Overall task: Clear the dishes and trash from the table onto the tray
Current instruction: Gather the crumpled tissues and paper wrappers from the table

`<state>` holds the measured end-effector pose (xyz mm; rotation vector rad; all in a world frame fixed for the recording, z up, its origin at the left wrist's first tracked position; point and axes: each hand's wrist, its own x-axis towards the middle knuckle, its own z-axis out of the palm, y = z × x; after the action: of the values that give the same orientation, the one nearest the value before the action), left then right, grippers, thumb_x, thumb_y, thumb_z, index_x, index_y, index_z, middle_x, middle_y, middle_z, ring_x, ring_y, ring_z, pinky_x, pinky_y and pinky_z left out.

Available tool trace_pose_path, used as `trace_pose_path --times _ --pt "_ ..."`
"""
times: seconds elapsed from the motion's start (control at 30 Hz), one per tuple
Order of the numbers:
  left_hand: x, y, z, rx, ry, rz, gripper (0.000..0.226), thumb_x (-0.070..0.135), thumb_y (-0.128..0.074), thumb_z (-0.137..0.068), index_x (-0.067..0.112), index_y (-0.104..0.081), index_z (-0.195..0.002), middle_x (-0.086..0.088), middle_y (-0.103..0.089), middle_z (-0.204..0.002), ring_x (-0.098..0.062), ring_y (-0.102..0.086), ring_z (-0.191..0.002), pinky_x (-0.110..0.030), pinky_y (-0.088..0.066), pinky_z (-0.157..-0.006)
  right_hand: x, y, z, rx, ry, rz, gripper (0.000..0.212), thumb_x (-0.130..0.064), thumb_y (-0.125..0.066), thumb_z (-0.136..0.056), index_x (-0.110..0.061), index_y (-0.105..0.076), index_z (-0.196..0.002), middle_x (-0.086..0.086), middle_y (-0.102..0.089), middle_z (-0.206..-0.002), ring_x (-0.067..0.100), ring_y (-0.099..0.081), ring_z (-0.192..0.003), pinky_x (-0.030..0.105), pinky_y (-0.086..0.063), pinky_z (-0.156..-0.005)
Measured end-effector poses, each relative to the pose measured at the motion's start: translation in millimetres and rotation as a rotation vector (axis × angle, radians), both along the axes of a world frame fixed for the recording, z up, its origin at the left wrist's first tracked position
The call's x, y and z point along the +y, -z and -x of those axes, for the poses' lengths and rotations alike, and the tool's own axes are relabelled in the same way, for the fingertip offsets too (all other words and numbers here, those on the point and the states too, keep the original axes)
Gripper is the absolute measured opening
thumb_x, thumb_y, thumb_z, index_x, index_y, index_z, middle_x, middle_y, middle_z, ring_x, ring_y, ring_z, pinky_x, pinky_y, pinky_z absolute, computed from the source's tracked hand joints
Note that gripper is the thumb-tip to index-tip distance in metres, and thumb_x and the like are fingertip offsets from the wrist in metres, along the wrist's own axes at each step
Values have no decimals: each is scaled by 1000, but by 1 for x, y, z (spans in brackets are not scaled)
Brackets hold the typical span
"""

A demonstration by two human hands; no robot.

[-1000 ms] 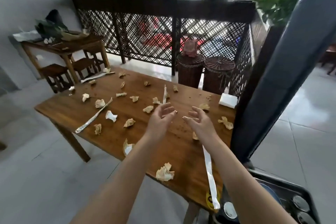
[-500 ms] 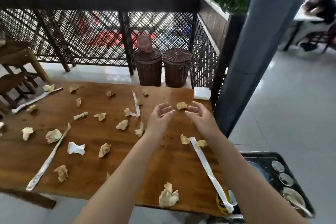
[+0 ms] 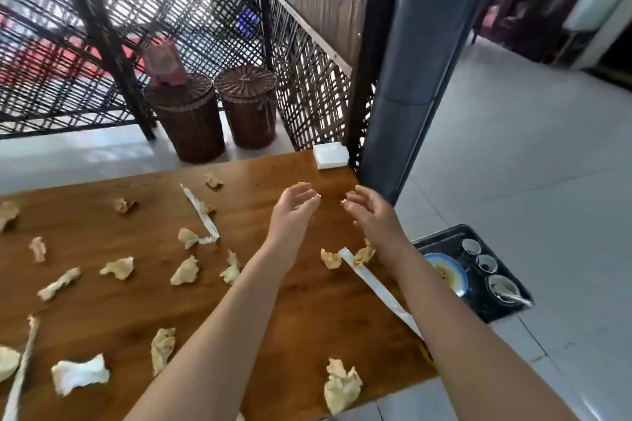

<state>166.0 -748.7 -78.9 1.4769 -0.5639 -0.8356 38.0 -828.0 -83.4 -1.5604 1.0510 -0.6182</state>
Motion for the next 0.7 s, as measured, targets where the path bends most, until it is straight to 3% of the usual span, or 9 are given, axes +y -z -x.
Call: trace_pose_path --times 0.13,0.3,0.43,0.6,0.7 --pt "-24 8 -12 1 17 -35 25 17 -62 -92 20 -57 -116 1 -64 -113 -12 -61 -102 -25 -51 -82 -17 9 -2 35 41 -12 52 -40 -56 -93 -26 -40 -140 -5 -52 -136 16 -50 -123 30 -46 -94" --pt "-51 24 -17 21 7 -89 32 15 -59 -94 16 -56 -125 1 -61 -119 -14 -58 -109 -31 -50 -95 -46 24 -2 84 33 -3 53 -41 -54 -94 -27 -37 -142 -4 -49 -138 17 -48 -125 31 -46 -93" --pt "-78 39 -20 23 -23 -142 29 17 -58 -95 19 -57 -123 1 -60 -121 -13 -56 -111 -29 -48 -94 -81 41 -3 112 39 -46 51 -42 -52 -95 -27 -37 -142 -4 -49 -138 18 -48 -125 29 -45 -90" --pt "-124 64 -29 -12 -58 -234 32 24 -55 -97 18 -55 -128 -2 -52 -136 -17 -52 -120 -33 -45 -103 -130 73 -8 147 48 -93 54 -43 -54 -94 -27 -37 -143 -3 -46 -143 20 -45 -129 30 -43 -92" --pt "-143 78 -35 -20 -58 -259 30 28 -52 -98 22 -56 -127 0 -47 -141 -16 -50 -122 -29 -45 -101 -148 91 -14 175 61 -121 54 -44 -56 -93 -28 -39 -142 -3 -46 -144 22 -45 -130 36 -45 -96"
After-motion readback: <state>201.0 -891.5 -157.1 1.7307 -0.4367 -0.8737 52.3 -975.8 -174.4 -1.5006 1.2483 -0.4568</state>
